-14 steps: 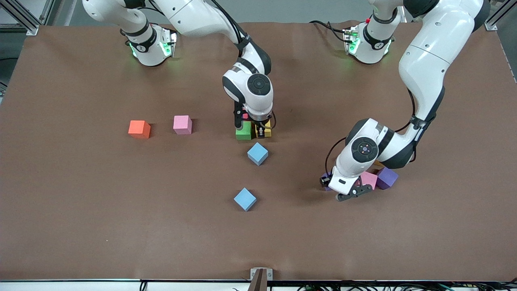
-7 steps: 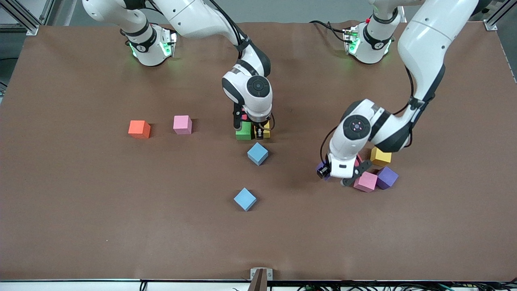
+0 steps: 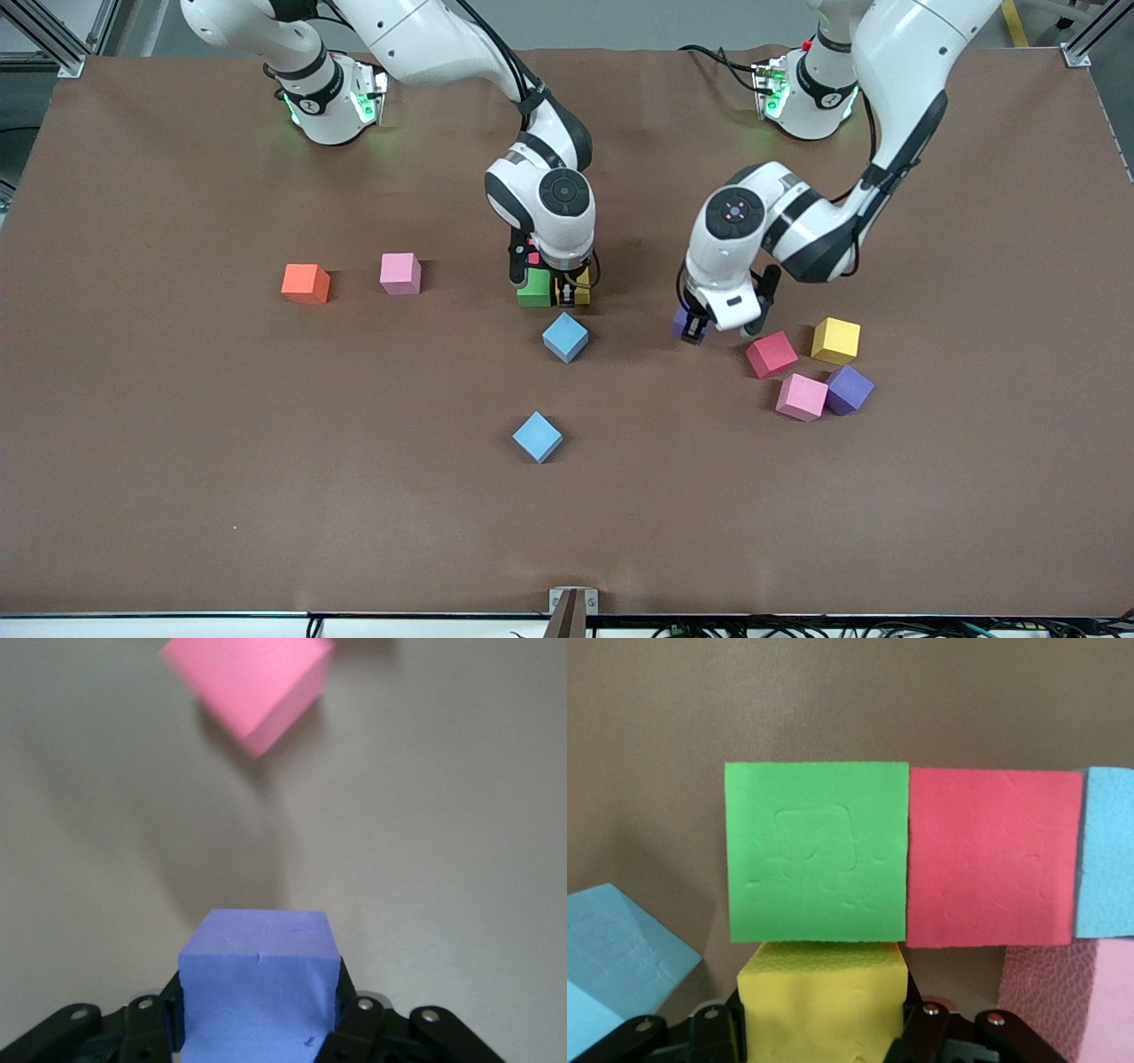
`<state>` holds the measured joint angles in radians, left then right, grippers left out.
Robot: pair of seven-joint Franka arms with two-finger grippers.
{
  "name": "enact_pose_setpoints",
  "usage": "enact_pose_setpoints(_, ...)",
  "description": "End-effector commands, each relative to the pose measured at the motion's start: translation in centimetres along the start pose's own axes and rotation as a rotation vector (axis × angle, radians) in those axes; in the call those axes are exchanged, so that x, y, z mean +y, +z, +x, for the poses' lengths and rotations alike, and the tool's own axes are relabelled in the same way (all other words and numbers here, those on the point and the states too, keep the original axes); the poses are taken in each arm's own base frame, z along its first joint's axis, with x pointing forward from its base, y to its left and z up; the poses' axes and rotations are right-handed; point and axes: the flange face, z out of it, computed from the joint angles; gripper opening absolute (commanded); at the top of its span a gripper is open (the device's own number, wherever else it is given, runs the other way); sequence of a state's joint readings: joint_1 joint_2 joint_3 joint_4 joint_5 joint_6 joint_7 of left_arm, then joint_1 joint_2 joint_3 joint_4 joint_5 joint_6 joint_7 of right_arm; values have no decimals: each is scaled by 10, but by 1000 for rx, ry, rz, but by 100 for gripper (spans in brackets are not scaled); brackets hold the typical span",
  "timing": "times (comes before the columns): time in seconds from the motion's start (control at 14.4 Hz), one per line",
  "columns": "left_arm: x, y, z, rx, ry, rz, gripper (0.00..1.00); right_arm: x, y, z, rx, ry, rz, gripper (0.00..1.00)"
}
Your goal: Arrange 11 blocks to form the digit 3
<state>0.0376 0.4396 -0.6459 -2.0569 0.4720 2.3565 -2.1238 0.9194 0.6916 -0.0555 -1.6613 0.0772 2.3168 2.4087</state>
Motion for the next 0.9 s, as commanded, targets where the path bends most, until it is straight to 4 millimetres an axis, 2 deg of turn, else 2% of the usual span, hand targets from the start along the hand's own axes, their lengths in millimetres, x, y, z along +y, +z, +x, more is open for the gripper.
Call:
enact_pose_setpoints(0.0, -32, -4, -16, 32, -124, -3, 37, -4, 2, 9, 6, 57, -17, 0)
enact_pose_setpoints(0.21, -50, 6, -34, 28, -261, 23, 37, -7, 2, 11, 6, 74, -17, 0)
enact_pose_setpoints(0.35, -59, 7, -45, 18, -293, 20, 37, -8, 3, 12, 12, 80, -21, 0)
enact_pose_setpoints(0.62, -62, 7, -54, -31, -396, -10, 37, -8, 2, 13, 12, 82, -22, 0)
enact_pose_setpoints(0.83, -66, 5, -63, -38, -403, -9, 37, -4, 3, 10, 14, 74, -22, 0)
